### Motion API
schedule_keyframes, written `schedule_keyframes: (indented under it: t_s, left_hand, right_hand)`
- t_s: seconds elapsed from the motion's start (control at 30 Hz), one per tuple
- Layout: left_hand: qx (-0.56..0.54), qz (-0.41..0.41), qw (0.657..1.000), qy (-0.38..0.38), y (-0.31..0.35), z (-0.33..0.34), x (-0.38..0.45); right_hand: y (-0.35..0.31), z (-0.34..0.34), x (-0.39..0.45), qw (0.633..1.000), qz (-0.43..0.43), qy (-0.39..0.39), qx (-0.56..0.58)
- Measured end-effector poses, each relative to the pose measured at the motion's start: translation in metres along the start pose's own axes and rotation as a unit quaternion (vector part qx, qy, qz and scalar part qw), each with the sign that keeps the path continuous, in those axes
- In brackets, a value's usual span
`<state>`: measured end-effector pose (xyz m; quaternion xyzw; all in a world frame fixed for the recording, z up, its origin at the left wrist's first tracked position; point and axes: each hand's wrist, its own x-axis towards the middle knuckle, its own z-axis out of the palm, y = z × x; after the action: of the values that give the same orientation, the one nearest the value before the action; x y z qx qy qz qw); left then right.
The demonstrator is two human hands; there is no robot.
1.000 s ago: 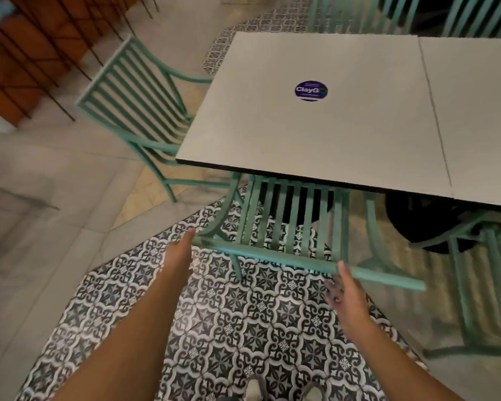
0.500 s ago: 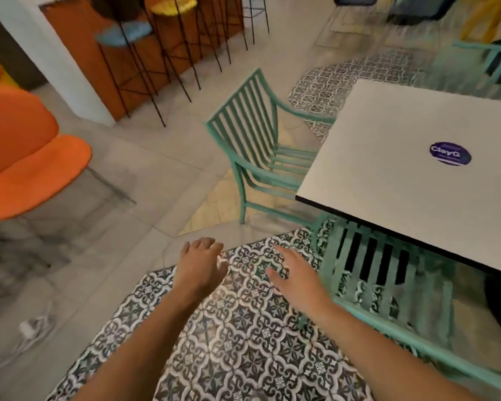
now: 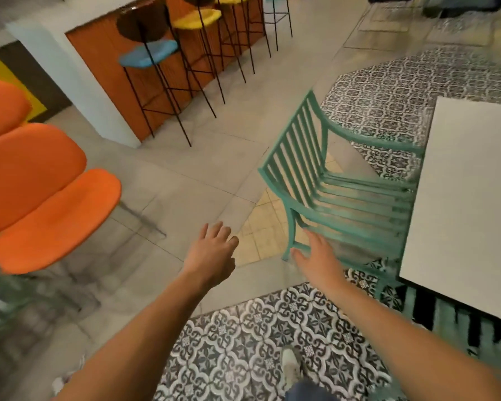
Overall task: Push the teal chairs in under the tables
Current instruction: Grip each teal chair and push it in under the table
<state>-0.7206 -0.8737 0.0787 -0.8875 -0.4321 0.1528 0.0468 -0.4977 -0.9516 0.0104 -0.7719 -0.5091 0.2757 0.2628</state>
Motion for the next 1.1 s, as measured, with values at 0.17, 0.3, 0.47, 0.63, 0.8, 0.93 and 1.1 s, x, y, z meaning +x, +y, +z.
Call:
schedule_keyframes:
  t_s: [0.17,0.3,0.47,0.63,0.8,0.93,1.1]
  left_hand:
    - [0.024,0.035,0.999,-0.006,-0.084,-0.024,0.082]
    - [0.037,0.083,0.996,-0.011,-0.133,-0.032,0.167]
    - [0.082,0.189,0.979,-0.004,-0.187,-0.026,0.297]
    - [0.11,0.304,0.946,0.002,-0.219,-0.038,0.404]
    - [0.142,0.417,0.898,0.016,-0.212,-0.069,0.507]
    - [0.185,0.493,0.849,0.054,-0.173,-0.086,0.589]
    - [0.227,0.559,0.796,0.045,-0.129,-0.093,0.665]
  right_hand:
    - [-0.052,0.012,0.105,1.0,0.017,0.015,-0.003]
    - [-0.076,0.017,0.186,0.998,0.052,0.037,-0.005]
    - [-0.091,0.039,0.283,0.989,0.117,0.087,0.007]
    - [-0.113,0.056,0.336,0.971,0.202,0.125,0.031]
    - [-0.122,0.059,0.393,0.944,0.277,0.171,0.056]
    - [-0.11,0.062,0.451,0.922,0.328,0.203,0.041]
    - [-0.091,0.06,0.512,0.886,0.405,0.22,0.054]
